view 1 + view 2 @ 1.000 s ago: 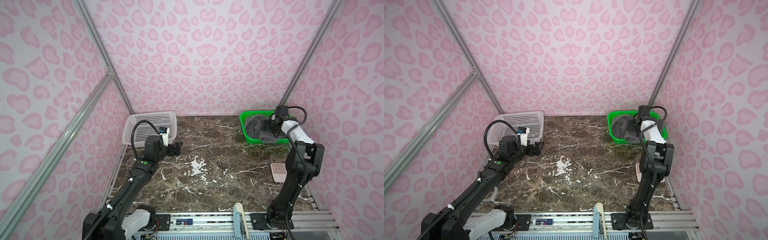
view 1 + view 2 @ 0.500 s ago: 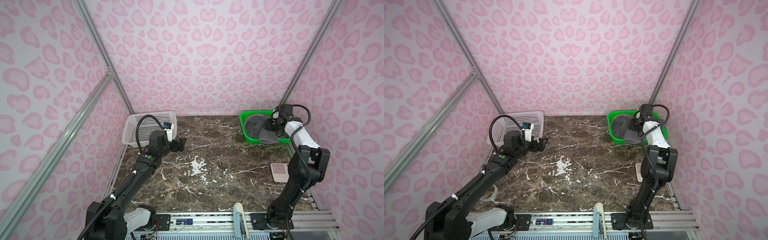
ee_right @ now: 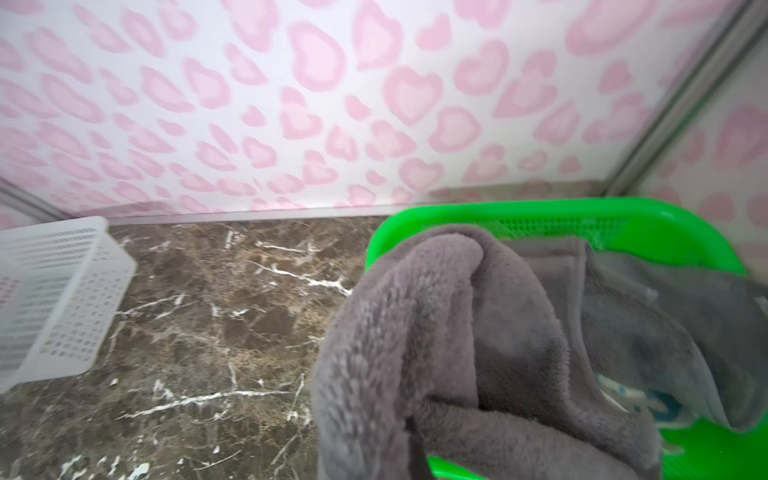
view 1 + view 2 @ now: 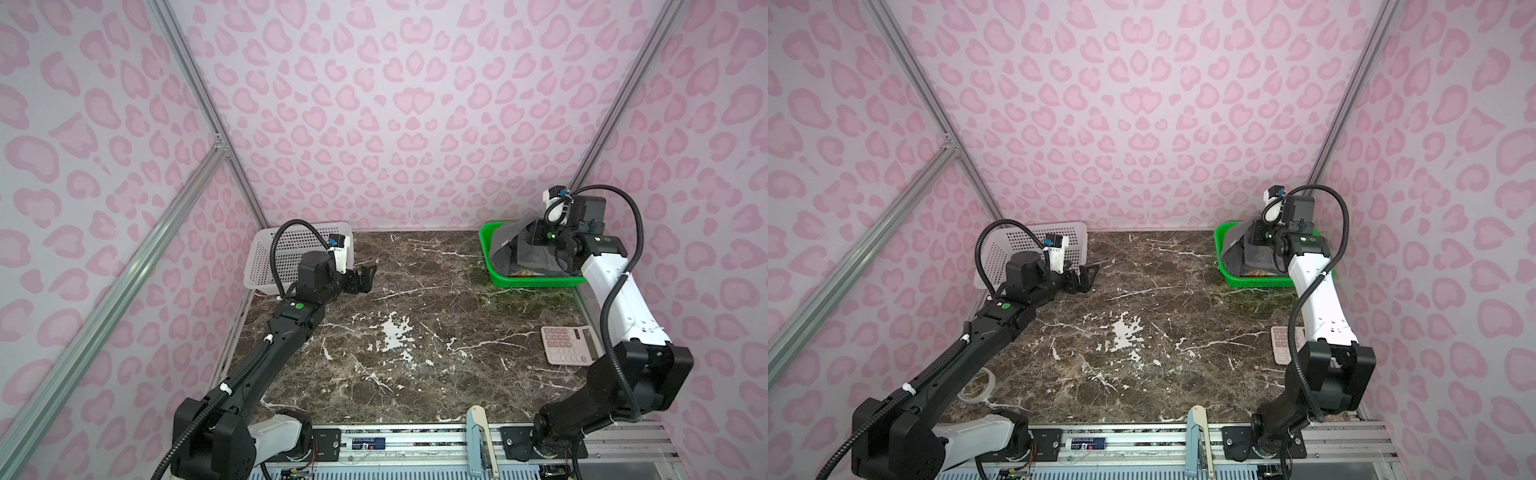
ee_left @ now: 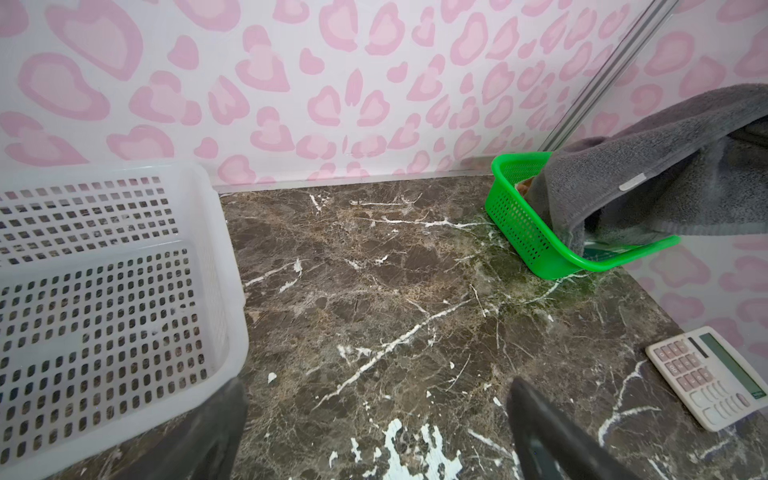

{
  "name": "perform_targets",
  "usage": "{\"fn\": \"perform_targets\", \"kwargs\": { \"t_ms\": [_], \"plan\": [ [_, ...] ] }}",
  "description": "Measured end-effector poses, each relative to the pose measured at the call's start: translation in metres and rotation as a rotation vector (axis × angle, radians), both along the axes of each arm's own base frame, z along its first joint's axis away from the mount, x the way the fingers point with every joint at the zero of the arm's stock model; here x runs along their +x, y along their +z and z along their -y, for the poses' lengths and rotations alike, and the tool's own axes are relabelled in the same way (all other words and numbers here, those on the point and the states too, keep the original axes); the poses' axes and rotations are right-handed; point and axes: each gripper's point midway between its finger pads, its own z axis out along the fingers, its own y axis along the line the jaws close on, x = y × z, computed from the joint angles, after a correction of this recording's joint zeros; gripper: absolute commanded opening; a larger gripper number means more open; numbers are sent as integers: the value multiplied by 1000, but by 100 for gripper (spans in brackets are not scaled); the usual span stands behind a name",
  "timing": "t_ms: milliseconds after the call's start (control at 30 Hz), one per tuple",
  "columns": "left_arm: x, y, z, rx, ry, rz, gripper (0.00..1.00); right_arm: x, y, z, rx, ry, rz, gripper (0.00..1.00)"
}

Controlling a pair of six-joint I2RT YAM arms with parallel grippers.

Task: Fold and stack the towels
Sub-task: 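Lift the grey towel out with the right gripper and lay it on the table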

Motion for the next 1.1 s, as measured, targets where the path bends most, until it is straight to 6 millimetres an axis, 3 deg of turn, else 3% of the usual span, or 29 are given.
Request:
{"fn": "perform_targets", "kwargs": {
  "t_ms": [267, 433, 533, 667, 767, 867, 967, 1100],
  "plan": [
    [0, 21, 9, -30, -43, 36, 100, -23, 113, -114, -25, 321, 235, 0],
    [-10, 49, 10, -9, -78, 130, 99, -54, 171, -192, -39, 537, 338, 0],
    [-17, 66, 8, 2, -82, 186, 98, -80, 213, -223, -11, 648, 442, 0],
    [-25, 81, 4, 15, -81, 239, 98, -107, 245, -238, 56, 750, 526, 0],
    [-29, 86, 2, 19, -83, 264, 98, -110, 245, -243, 88, 777, 521, 0],
    [-30, 77, 5, 27, -103, 258, 98, -105, 219, -246, 106, 779, 448, 0],
    [-33, 60, 8, 44, -131, 232, 98, -92, 168, -249, 126, 757, 316, 0],
    [-38, 45, 11, 65, -165, 212, 98, -72, 82, -255, 138, 734, 89, 0]
  ]
}}
